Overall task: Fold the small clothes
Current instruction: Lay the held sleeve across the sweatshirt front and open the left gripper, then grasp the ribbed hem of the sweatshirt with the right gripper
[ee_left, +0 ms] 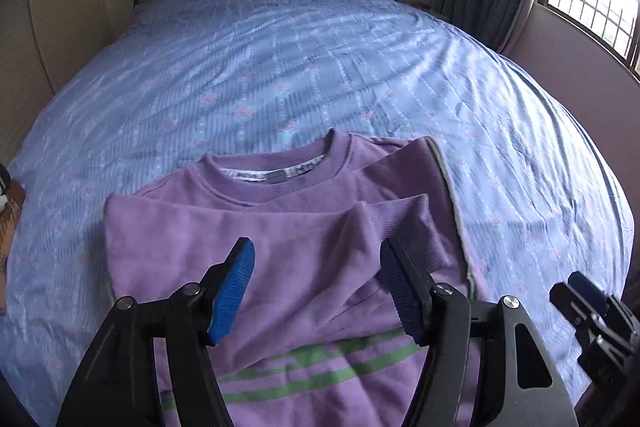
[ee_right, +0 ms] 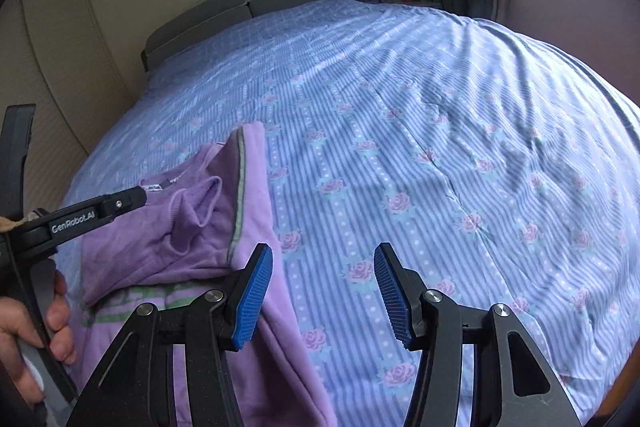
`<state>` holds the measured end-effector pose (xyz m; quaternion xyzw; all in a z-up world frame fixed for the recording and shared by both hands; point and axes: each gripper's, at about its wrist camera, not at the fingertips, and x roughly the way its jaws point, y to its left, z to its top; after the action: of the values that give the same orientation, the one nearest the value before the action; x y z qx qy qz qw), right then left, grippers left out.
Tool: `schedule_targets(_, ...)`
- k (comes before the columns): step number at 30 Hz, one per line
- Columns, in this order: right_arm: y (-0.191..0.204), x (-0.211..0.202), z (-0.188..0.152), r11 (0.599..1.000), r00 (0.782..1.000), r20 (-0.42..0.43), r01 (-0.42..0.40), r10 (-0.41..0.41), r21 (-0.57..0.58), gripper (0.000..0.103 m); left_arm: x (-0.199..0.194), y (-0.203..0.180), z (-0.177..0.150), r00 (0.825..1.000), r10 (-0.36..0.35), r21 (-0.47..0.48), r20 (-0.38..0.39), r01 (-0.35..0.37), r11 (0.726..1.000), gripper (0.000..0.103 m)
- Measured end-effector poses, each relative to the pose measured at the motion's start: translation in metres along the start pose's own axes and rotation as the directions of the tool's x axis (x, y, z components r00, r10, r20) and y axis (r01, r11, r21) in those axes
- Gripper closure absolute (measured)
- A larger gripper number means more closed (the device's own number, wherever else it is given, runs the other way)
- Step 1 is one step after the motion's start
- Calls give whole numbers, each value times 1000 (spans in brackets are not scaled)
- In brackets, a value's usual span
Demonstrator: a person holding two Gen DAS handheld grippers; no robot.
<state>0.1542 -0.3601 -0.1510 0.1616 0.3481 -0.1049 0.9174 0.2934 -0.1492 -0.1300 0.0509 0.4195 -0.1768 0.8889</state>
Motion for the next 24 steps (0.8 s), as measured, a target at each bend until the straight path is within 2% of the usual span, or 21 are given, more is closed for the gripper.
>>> schedule_targets(3, 22, 3, 6, 998, 999, 9, -41, 42, -40, 50, 0, 36, -16, 999, 42, -48, -17, -43, 998, 36)
schedule_targets(6, 47, 10, 14, 991, 995, 12, -97, 98, -88, 50, 7, 71, -32, 999, 26, -149, -34, -31, 988, 37)
schedule_targets(11, 90, 35, 29, 964, 983, -21, -181, 180, -194, 50, 13, 95, -46, 999, 48, -177, -25, -52, 983, 36)
schedule_targets(15, 103, 66, 31, 959, 987, -81, -155, 140, -237, 53, 21, 105, -51, 998, 55, -195, -31, -60, 979, 37)
schedule_targets(17, 101, 78, 31, 956, 984, -106, -165, 143, -244, 65, 23, 107, -54, 998, 49, -190, -29, -54, 980, 36)
schedule_targets(18, 100, 85, 30, 952, 981, -126, -176, 148, -250, 68, 24, 107, -53, 998, 48, -188, -28, -53, 981, 36)
schedule_targets(20, 98, 96, 28, 945, 971, -177, -203, 161, -255, 83, 25, 109, -56, 998, 50, -185, -24, -53, 981, 36)
schedule_targets(24, 88, 102, 20, 944, 958, -218, -235, 184, -233, 94, 28, 115, -60, 998, 53, -193, -26, -57, 980, 36)
